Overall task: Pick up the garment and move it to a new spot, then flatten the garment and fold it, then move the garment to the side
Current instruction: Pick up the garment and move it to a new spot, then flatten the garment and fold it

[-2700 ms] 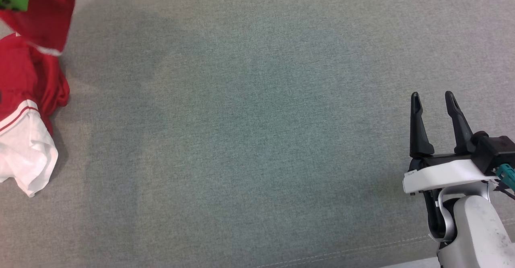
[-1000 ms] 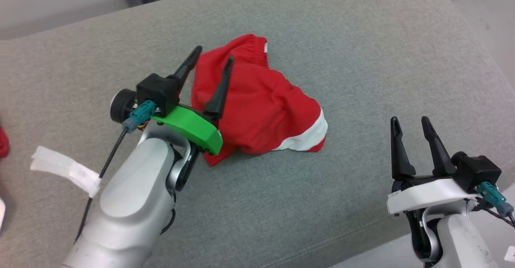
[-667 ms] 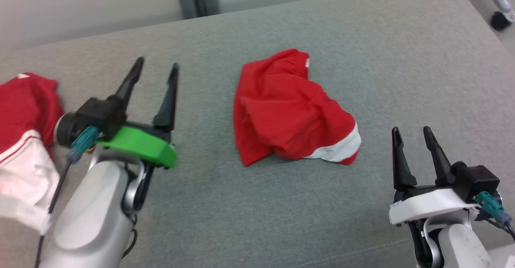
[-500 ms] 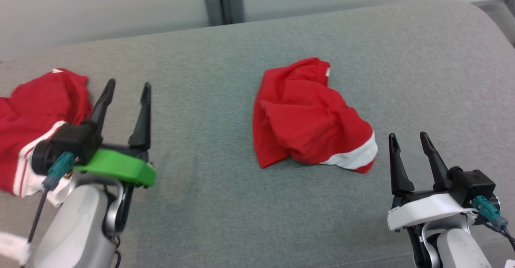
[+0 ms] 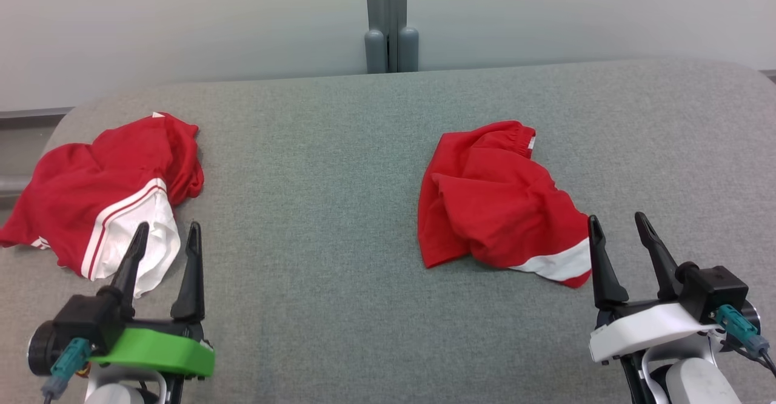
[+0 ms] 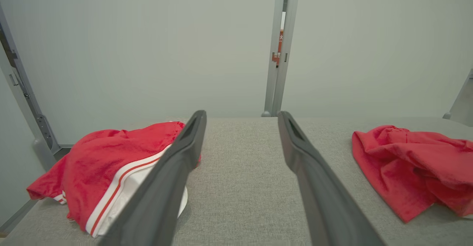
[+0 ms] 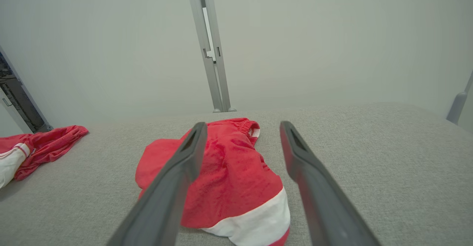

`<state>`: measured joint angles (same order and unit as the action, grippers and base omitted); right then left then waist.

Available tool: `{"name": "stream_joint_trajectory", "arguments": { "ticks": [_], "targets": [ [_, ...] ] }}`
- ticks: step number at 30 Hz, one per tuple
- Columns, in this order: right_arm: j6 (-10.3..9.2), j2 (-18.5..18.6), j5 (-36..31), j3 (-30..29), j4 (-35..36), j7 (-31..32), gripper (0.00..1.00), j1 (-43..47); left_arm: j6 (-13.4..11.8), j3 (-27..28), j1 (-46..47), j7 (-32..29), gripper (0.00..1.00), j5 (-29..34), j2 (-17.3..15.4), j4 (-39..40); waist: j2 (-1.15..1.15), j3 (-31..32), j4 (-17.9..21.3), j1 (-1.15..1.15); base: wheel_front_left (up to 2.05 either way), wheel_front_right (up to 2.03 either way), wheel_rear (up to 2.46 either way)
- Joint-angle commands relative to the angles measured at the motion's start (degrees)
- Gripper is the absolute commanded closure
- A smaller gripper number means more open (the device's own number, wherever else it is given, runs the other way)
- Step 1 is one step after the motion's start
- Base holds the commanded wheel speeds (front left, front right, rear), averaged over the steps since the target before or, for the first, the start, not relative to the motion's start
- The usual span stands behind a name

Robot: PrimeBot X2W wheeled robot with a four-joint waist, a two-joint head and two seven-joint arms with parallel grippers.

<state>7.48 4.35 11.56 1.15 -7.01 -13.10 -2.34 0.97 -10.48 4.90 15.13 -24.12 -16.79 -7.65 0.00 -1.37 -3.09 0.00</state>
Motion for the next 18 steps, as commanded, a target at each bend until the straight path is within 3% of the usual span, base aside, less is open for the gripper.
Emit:
{"name": "stream_joint_trajectory", "arguments": {
  "ticks": [1, 18],
  "targets": [
    [0.03, 0.2, 0.4, -0.1, 0.4, 0.3, 0.0, 1.1, 0.5, 0.8, -1.6, 0.0, 0.0, 0.7, 0.4, 0.4, 0.0, 0.6, -0.3, 0.0, 0.0, 0.0, 0.0],
    [0.03, -0.2, 0.6, -0.8, 1.0, 1.3, 0.0, 3.2, 4.1, 3.5, -4.6, 0.0, 0.0, 3.9, 3.7, -0.9, 0.0, 1.3, -0.3, 0.0, 0.0, 0.0, 0.0]
  ]
}}
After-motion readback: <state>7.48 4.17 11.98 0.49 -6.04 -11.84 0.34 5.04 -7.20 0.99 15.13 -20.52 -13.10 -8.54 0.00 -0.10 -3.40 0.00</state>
